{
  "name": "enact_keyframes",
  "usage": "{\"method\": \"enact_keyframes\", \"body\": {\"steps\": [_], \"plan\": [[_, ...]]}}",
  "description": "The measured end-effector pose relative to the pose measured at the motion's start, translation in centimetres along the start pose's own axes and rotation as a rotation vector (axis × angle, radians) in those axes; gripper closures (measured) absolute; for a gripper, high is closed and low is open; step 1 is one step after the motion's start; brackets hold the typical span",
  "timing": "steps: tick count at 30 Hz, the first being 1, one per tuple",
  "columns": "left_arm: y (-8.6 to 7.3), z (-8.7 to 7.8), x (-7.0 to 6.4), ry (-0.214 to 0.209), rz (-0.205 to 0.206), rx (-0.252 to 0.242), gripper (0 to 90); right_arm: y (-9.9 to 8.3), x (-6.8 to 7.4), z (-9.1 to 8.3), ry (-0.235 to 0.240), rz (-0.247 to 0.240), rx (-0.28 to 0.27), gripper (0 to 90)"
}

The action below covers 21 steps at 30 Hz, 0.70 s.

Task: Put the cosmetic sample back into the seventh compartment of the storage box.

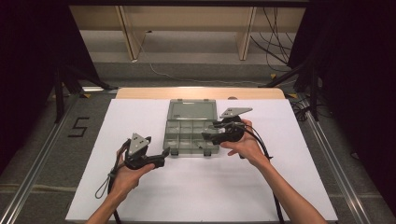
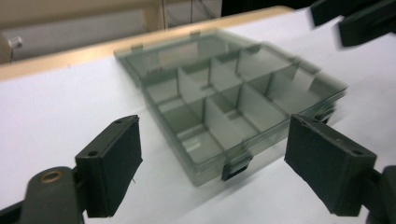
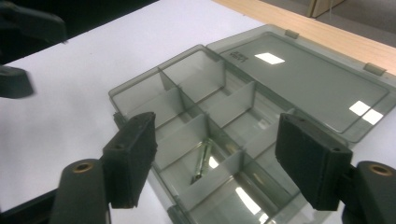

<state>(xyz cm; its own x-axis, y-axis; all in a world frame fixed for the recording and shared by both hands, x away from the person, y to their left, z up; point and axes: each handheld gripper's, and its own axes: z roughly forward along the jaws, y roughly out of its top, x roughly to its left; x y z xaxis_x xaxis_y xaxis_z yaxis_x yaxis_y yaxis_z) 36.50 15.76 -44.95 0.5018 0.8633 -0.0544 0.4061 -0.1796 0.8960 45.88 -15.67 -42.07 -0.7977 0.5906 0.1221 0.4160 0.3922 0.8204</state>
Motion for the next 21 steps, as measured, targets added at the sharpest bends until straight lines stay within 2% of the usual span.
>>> {"method": "enact_keyframes", "body": {"steps": [2,3,8,12,14,15,16,19,20,21], "plan": [[0.0,0.6,0.2,-0.001,-0.01,0.012,18.1,0.0,-0.1,-0.2,-0.007,0.006,-0.006,28.7],[0.0,0.8,0.3,-0.004,-0.013,0.015,18.3,0.0,-0.3,-0.3,0.003,0.02,-0.014,28.4],[0.2,1.7,0.8,-0.001,-0.017,0.026,19.4,0.0,-1.6,-1.0,-0.014,0.067,-0.049,26.7],[0.2,2.5,1.2,-0.005,-0.027,0.055,19.8,-0.3,-2.6,-1.1,-0.031,0.09,-0.039,24.4],[0.2,2.9,1.6,-0.003,-0.046,0.068,20.5,-0.5,-3.0,-1.1,-0.032,0.108,-0.036,24.1],[0.2,3.0,1.8,-0.006,-0.056,0.076,20.6,-0.6,-3.3,-1.1,-0.049,0.107,-0.037,23.8],[0.2,3.1,2.0,-0.01,-0.056,0.078,20.5,-0.7,-3.5,-1.1,-0.043,0.11,-0.03,23.7],[0.3,3.4,2.5,-0.013,-0.052,0.119,21.5,-0.9,-3.9,-1.2,-0.076,0.117,0.011,22.3],[0.2,3.7,2.5,-0.015,-0.077,0.105,21.4,-1.0,-4.1,-1.2,-0.073,0.124,0.014,22.2],[0.3,3.7,2.7,-0.015,-0.068,0.118,21.5,-1.0,-4.3,-1.3,-0.082,0.121,0.015,22.1]]}}
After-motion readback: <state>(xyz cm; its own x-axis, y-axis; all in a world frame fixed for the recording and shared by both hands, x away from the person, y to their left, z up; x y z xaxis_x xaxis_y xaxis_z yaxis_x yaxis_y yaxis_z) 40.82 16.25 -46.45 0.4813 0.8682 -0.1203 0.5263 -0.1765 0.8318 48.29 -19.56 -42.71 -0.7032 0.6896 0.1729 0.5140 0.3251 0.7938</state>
